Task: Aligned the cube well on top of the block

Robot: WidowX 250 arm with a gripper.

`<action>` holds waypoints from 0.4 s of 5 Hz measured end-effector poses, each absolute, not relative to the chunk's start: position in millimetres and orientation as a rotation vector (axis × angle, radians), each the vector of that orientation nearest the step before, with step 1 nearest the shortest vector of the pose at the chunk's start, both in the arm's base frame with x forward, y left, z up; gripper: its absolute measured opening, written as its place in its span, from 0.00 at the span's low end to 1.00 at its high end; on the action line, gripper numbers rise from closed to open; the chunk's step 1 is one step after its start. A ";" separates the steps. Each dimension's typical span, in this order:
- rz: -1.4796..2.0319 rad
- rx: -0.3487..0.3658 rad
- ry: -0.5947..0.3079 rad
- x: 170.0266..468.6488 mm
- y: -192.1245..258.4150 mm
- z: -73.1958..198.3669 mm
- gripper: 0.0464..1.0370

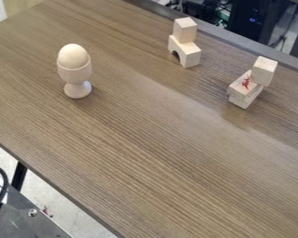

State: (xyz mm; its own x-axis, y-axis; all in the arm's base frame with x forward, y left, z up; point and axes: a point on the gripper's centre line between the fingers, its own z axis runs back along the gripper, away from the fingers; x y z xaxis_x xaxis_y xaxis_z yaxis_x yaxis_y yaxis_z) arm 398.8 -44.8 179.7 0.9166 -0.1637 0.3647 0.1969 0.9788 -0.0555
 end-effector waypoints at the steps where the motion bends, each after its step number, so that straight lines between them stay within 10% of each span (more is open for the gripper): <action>1: -0.184 -0.093 -0.315 397.7 -44.8 161.4 0.96; 2: -0.174 -0.096 -0.262 395.7 -45.4 150.7 0.96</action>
